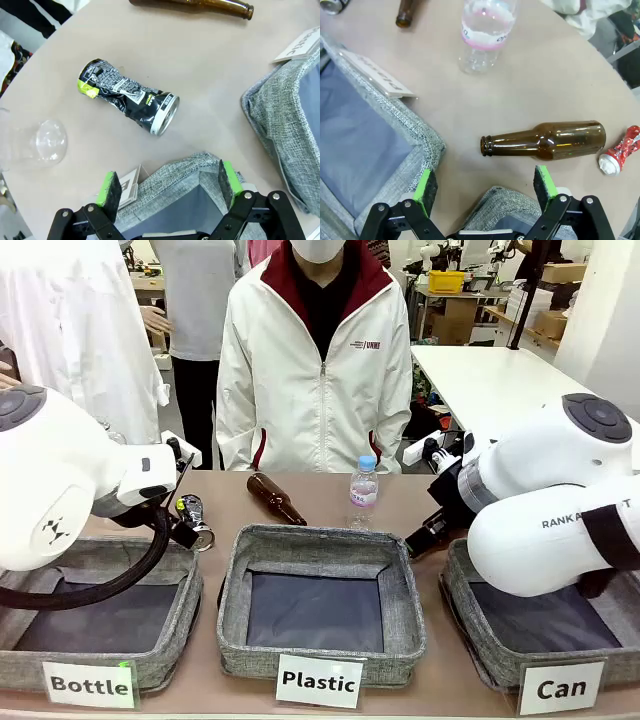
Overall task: Sort the can waste into the basket.
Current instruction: Pick up the can waste from the table and place it in the right Fabric basket.
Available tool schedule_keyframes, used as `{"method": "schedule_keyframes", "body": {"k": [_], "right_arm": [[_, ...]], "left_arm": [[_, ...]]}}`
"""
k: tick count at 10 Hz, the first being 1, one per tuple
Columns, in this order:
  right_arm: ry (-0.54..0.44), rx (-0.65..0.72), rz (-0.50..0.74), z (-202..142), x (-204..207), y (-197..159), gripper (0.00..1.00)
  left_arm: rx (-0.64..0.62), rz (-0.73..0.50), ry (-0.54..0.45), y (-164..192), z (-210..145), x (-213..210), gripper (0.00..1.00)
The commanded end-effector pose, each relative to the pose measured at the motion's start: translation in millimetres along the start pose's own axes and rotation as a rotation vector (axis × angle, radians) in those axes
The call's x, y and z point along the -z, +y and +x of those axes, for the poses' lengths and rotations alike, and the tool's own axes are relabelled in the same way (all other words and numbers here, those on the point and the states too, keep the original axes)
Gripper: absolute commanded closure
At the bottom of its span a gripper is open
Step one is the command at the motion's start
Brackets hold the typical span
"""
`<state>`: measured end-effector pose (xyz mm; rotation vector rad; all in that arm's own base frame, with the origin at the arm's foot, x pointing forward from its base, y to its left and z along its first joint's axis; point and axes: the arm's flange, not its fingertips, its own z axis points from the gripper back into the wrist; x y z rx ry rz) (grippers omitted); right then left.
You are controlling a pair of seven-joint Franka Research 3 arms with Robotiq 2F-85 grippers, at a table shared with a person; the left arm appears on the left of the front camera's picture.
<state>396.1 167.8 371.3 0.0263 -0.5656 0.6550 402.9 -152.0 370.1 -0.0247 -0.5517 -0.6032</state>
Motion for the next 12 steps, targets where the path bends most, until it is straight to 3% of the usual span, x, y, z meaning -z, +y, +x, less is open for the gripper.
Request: {"method": "schedule_keyframes", "body": {"k": [1, 12], "right_arm": [[0.0, 0.0, 0.0, 0.0, 0.0, 0.0, 0.0], [0.0, 0.0, 0.0, 0.0, 0.0, 0.0, 0.0]], "left_arm": [[0.0, 0.0, 0.0, 0.0, 0.1, -0.1, 0.0], [0.0, 0.0, 0.0, 0.0, 0.1, -0.1, 0.0]]}}
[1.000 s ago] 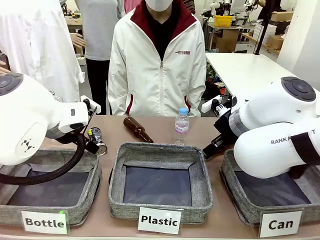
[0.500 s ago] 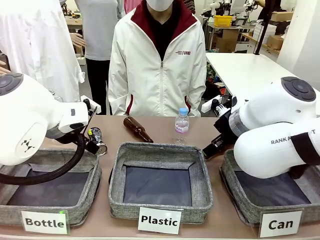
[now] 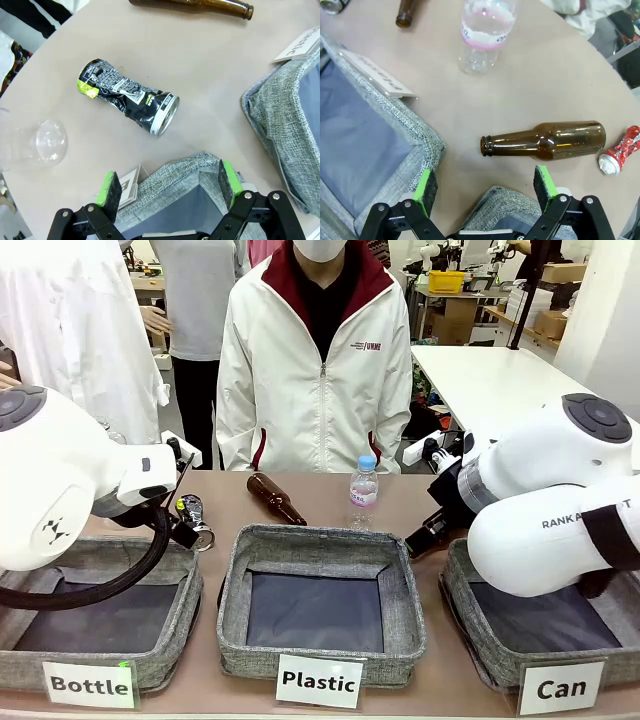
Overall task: Sort the can waste into the basket.
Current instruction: Pick up the can waste from the table and place it in the right Fabric basket.
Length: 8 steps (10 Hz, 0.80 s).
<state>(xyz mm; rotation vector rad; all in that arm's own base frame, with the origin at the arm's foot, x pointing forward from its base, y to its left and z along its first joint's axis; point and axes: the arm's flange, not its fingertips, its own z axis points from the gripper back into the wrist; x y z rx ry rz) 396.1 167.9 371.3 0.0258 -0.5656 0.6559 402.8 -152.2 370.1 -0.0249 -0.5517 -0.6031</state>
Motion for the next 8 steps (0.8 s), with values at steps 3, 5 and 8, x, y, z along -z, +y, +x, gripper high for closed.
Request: {"method": "schedule_keyframes", "body": {"k": [3, 5, 8], "right_arm": [[-0.02, 0.03, 0.019, 16.0, -35.7, -3.5, 0.0], [-0.014, 0.294, 0.041, 40.1, -105.0, -4.3, 0.0], [0.032, 0.325, 0.357, -1.0, -186.5, -20.8, 0.0]], "left_arm": [[0.004, -0.065, -0.067, -6.7, 14.9, -42.3, 0.0], [-0.238, -0.142, 0.015, -16.2, 30.4, -114.1, 0.0], [-0.179, -0.428, -0.044, 20.1, -28.4, -195.1, 0.0]]}}
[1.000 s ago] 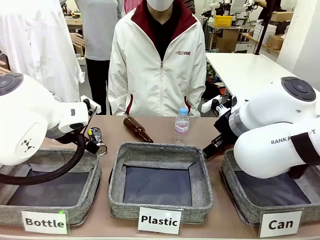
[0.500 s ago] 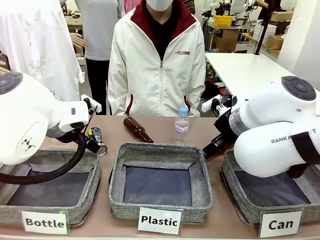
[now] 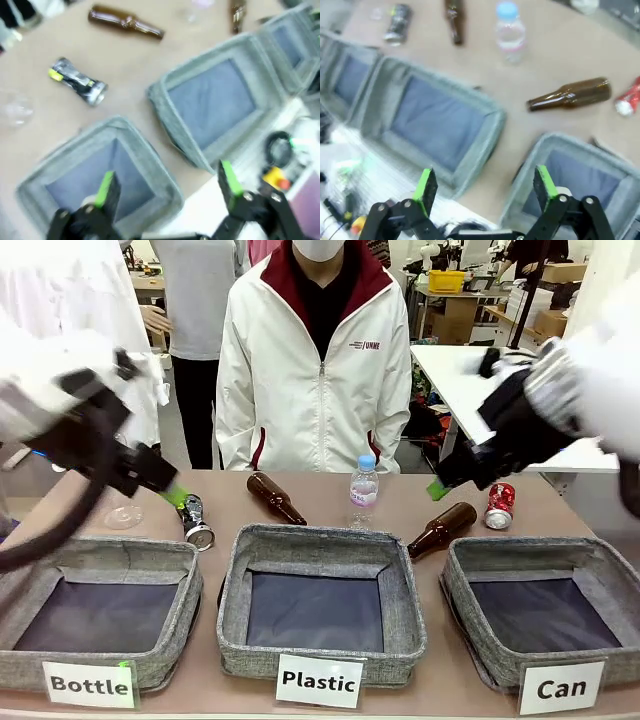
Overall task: Sort the can waste into the basket.
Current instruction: Pick up the can waste from the table and place it in the right Fabric basket.
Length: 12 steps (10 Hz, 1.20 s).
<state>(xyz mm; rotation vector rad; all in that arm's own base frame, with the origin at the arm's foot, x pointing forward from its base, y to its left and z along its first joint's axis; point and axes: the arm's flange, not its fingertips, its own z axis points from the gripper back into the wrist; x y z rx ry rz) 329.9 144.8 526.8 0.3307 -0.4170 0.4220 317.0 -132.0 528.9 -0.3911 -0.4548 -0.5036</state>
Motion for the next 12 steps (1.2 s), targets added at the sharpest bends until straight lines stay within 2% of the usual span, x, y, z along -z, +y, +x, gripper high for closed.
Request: {"method": "schedule_keyframes", "body": {"k": [1, 2, 3, 4, 6, 8, 9, 10, 11, 12], "right_arm": [[-0.055, 0.013, 0.198, -43.4, -45.9, -43.3, 0.0], [-0.106, 0.092, 0.309, -71.0, -60.1, -78.4, 0.0], [-0.154, 0.148, 0.451, -100.4, -62.1, -114.2, 0.0], [-0.192, 0.261, 0.533, -128.5, -57.2, -153.6, 0.0], [-0.265, 0.416, 0.687, -164.2, -44.1, -219.0, 0.0], [-0.296, 0.52, 0.786, -183.2, -31.1, -263.4, 0.0], [-0.317, 0.568, 0.797, -184.3, -24.7, -272.8, 0.0], [-0.336, 0.592, 0.667, -180.6, -21.2, -270.1, 0.0], [-0.304, 0.563, 0.768, -194.7, -43.7, -285.9, 0.0], [-0.304, 0.563, 0.768, -194.7, -43.7, -285.9, 0.0]], "left_arm": [[-0.011, -0.176, -0.1, 53.7, -58.7, -51.4, 0.0], [-0.095, -0.259, -0.181, 88.7, -89.8, -68.7, 0.0], [-0.189, -0.362, -0.256, 129.7, -120.2, -75.5, 0.0], [-0.303, -0.449, -0.314, 171.1, -147.8, -73.8, 0.0], [-0.431, -0.629, -0.395, 234.9, -171.4, -65.0, 0.0], [-0.548, -0.784, -0.476, 262.0, -199.3, -28.5, 0.0], [-0.6, -0.784, -0.533, 270.4, -200.1, -25.6, 0.0], [-0.737, -0.629, -0.549, 261.4, -197.2, -21.4, 0.0], [-0.589, -0.742, -0.5, 281.0, -213.4, -45.6, 0.0], [-0.589, -0.742, -0.5, 281.0, -213.4, -45.6, 0.0]]}}
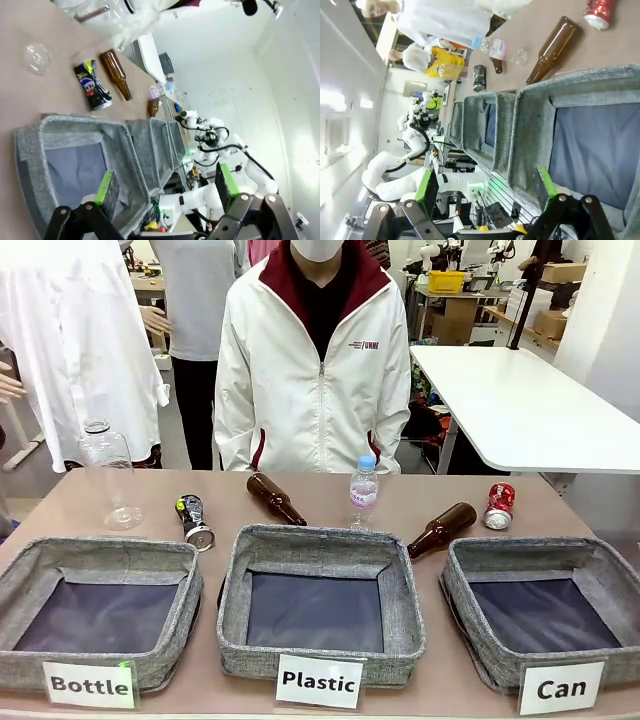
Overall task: Sort the can waste into the basket.
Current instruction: Pick up the can waste from the table and place it in the right Fabric basket.
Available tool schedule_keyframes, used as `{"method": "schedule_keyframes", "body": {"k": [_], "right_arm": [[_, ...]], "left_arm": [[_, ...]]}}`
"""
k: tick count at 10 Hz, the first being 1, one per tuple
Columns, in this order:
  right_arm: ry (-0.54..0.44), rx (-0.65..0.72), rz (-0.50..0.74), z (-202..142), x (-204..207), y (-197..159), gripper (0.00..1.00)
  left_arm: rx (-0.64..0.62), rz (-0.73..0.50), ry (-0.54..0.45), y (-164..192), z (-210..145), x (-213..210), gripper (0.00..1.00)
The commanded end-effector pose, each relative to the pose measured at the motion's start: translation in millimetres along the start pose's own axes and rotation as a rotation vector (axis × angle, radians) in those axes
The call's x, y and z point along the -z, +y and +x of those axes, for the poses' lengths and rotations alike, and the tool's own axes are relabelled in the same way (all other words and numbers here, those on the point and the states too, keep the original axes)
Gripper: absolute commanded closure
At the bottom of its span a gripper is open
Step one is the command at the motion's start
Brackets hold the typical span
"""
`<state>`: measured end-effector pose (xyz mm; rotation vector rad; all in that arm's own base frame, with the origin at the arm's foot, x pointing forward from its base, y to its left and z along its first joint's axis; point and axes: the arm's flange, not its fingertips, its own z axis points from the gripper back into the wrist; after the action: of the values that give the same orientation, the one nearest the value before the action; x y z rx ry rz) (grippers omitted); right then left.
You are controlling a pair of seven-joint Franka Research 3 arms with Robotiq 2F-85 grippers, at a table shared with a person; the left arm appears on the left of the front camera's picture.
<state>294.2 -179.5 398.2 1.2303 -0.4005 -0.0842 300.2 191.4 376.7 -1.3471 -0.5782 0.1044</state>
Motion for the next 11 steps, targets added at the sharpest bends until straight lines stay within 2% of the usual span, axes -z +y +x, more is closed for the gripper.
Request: {"method": "schedule_keyframes", "body": {"k": [1, 4, 5, 6, 8, 9, 10, 11], "right_arm": [[0.003, -0.039, 0.015, -4.3, -9.3, 14.5, 0.0], [0.003, -0.039, 0.015, -4.3, -9.3, 14.5, 0.0], [0.003, -0.039, 0.015, -4.3, -9.3, 14.5, 0.0], [0.003, -0.039, 0.015, -4.3, -9.3, 14.5, 0.0], [0.003, -0.039, 0.015, -4.3, -9.3, 14.5, 0.0], [0.003, -0.039, 0.015, -4.3, -9.3, 14.5, 0.0], [0.003, -0.039, 0.015, -4.3, -9.3, 14.5, 0.0], [0.003, -0.039, 0.015, -4.3, -9.3, 14.5, 0.0]], "left_arm": [[0.058, -0.011, 0.03, -15.8, -5.3, -10.1, 0.0], [0.023, -0.009, 0.029, -12.7, -4.6, -6.2, 0.0], [0.112, 0.029, 0.031, -26.7, -3.0, -1.5, 0.0], [0.154, 0.08, 0.074, -46.2, -3.1, 9.6, 0.0], [0.296, 0.27, 0.254, -112.1, 2.6, 60.2, 0.0], [0.372, 0.37, 0.424, -145.2, 1.9, 111.2, 0.0], [0.401, 0.445, 0.57, -160.3, -2.6, 158.6, 0.0], [0.402, 0.575, 0.598, -166.2, -4.0, 206.3, 0.0]]}}
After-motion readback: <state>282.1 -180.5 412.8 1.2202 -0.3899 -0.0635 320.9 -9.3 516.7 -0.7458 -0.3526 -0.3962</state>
